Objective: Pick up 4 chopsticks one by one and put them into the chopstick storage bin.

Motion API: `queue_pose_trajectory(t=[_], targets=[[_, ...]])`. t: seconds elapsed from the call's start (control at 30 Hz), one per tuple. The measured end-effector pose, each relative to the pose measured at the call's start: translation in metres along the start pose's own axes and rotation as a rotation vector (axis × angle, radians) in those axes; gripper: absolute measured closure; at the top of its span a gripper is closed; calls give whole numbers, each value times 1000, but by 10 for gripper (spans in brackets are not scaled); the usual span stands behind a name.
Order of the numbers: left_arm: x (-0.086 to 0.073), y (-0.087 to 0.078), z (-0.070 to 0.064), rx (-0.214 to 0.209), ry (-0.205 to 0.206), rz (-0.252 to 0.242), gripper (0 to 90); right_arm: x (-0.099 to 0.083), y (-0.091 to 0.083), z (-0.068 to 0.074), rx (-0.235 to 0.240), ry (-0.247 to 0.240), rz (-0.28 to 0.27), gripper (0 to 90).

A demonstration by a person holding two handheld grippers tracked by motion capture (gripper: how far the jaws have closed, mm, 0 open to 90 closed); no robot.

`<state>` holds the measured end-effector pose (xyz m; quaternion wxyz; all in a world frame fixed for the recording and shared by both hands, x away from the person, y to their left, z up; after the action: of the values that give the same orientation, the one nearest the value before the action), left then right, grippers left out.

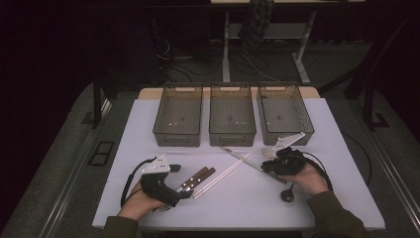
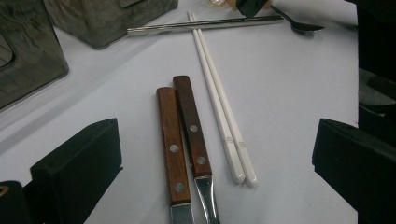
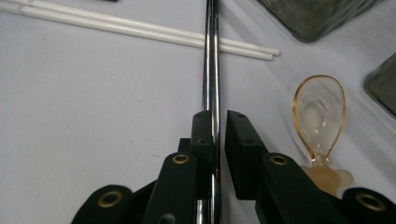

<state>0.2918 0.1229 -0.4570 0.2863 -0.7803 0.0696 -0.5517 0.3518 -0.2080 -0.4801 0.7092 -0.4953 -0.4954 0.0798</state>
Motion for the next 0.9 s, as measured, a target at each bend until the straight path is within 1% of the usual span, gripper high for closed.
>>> queue_pose_trajectory(t=[0.43,0.53,0.77,0.9], targets=[[0,1,0,-3,2,4,0,-2,2,-1,-15,-11,18,817],[0,1,0,-4,2,4,0,-2,2,-1,-20,-17,20,817],[-1,1,0,-5,2,7,0,-6,6,-4,-42,-35,44,818],[-1,2,0,-7,2,8,0,-6,6,-4,-41,-49,36,819]])
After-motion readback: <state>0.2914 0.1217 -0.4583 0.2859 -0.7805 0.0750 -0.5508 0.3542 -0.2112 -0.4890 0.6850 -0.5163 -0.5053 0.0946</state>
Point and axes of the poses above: each handheld gripper's, and its own axes: y roughly forward along the jaws, x roughly out of its top, z roughly to its left, the point moved 6 cm from there along y, roughly forward along the jaws, and after that the axes turned 7 degrees about -x, right-handed, at the moved point
